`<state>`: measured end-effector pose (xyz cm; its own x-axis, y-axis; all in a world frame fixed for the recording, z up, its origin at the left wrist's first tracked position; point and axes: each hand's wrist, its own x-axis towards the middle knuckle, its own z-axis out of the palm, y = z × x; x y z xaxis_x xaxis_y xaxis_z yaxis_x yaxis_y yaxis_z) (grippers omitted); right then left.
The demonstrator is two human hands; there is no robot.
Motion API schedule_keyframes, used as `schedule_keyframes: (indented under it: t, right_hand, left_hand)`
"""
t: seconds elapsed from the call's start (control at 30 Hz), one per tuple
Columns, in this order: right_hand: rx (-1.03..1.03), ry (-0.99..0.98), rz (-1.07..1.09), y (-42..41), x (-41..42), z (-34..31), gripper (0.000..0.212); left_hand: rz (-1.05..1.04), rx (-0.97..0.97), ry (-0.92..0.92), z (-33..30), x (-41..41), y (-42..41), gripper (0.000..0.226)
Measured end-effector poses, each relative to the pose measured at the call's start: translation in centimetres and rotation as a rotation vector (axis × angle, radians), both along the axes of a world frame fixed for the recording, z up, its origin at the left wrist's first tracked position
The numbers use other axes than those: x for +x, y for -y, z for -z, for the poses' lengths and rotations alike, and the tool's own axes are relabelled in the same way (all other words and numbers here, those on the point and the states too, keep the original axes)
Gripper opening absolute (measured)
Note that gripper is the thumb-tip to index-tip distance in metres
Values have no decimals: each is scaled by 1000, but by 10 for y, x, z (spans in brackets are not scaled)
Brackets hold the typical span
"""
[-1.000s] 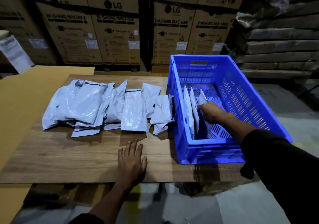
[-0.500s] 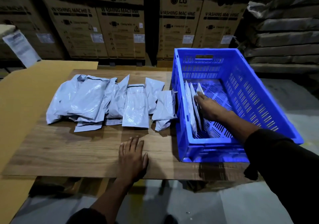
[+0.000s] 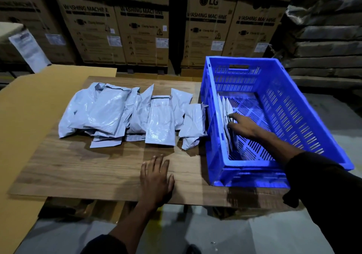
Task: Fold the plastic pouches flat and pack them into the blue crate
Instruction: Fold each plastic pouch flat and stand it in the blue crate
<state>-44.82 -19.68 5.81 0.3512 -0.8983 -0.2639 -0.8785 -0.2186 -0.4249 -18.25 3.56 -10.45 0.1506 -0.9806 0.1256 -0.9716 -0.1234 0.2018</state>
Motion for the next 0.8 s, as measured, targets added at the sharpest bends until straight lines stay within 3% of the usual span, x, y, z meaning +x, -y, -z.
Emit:
schedule_keyframes:
  t: [0.1, 0.23, 0.43, 0.6, 0.7, 0.8]
  right_hand:
    - [10, -31, -24, 0, 1, 1, 72]
    - [-33, -50, -1, 2, -1, 5, 51]
    - [-157, -54, 121, -4, 3, -3, 60]
    - [-542, 34, 227, -14, 41, -43, 45]
    - [-794, 176, 86, -27, 93, -74, 40]
    - [-760, 279, -31, -48, 156, -77, 39]
  left_hand:
    - [1, 1, 2, -1, -1, 1, 58]
    - [-2, 15, -13, -1, 0, 1, 57]
    - [36, -36, -54, 2, 3, 1, 54]
    - [118, -131, -102, 8, 14, 0, 45]
    - [182, -183, -76, 13, 35, -6, 41]
    - [114, -158, -46, 12, 61, -16, 46]
